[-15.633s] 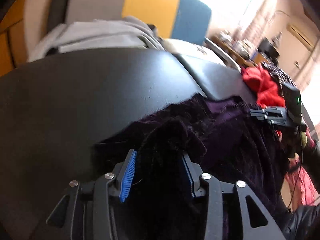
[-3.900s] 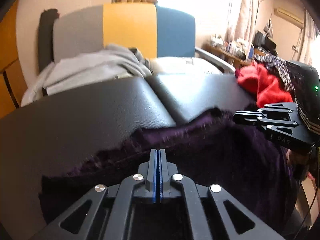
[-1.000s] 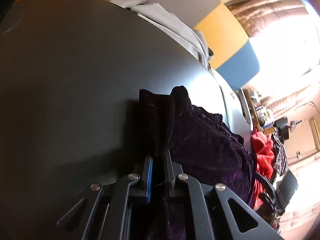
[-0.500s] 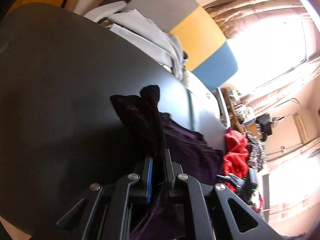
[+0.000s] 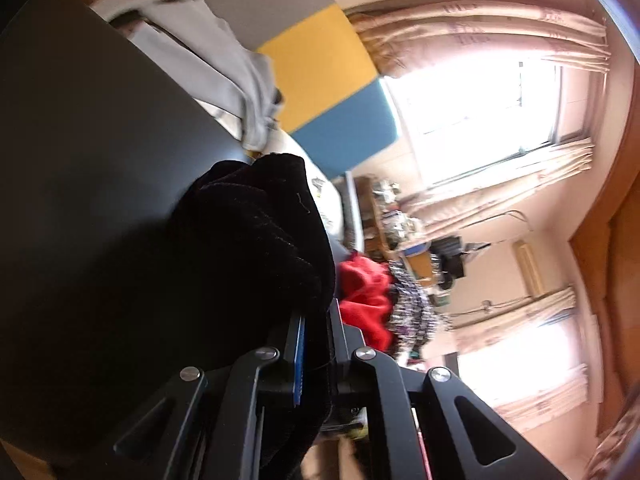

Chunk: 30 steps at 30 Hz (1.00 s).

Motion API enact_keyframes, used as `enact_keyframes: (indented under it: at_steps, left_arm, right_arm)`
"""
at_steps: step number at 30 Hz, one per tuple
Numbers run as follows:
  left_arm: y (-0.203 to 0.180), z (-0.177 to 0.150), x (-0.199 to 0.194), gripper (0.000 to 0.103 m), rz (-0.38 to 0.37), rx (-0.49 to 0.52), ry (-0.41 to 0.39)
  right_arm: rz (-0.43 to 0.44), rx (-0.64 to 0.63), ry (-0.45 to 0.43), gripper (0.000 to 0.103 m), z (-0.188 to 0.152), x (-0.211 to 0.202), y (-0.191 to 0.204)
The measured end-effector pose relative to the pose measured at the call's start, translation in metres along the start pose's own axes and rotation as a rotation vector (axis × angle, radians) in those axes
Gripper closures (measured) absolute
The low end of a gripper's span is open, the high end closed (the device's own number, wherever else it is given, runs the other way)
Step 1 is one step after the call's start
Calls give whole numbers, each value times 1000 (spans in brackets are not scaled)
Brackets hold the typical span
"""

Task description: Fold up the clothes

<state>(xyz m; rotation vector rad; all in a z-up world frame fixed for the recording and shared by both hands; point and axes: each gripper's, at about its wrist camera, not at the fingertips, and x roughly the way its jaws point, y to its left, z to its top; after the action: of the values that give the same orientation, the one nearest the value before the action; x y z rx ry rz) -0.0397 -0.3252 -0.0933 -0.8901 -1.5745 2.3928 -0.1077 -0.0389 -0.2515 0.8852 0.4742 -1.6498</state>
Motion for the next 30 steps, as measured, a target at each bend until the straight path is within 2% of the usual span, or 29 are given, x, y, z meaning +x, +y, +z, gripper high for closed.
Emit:
enact_keyframes:
  at_steps: [3, 8, 13, 16, 19, 22, 24, 25, 28, 30]
  left_arm:
    - [-24, -8, 41, 96, -10, -5, 38]
    - [-42, -22, 121, 96, 39, -29, 122]
    - [-33, -37, 199, 96, 171, -33, 205]
    - [-13, -48, 227, 95, 220, -99, 260]
    - [-3, -55, 240, 94, 227, -175, 294]
    - [-4, -59, 237, 88, 232, -206, 316]
    - [-13, -58, 230, 87, 238, -210, 344]
    - [-19, -57, 228, 82, 238, -209, 355]
    - [-42, -57, 222, 78, 186, -193, 404]
    - [-60, -57, 215, 78, 148, -146, 429]
  right_arm:
    - [-1, -4, -7, 2, 1, 0, 2]
    - [74, 63, -57, 2, 0, -4, -11]
    - [134, 111, -92, 2, 4, -4, -21]
    - [157, 129, -107, 2, 4, -4, -23]
    - [176, 142, -116, 2, 5, -3, -25]
    - [182, 146, -119, 2, 6, -2, -24]
    - [174, 150, -116, 2, 7, -4, -22]
    - [169, 153, -115, 3, 7, -6, -21]
    - [131, 155, -97, 3, 4, -17, -15]
    - [109, 155, -96, 3, -2, -31, -10]
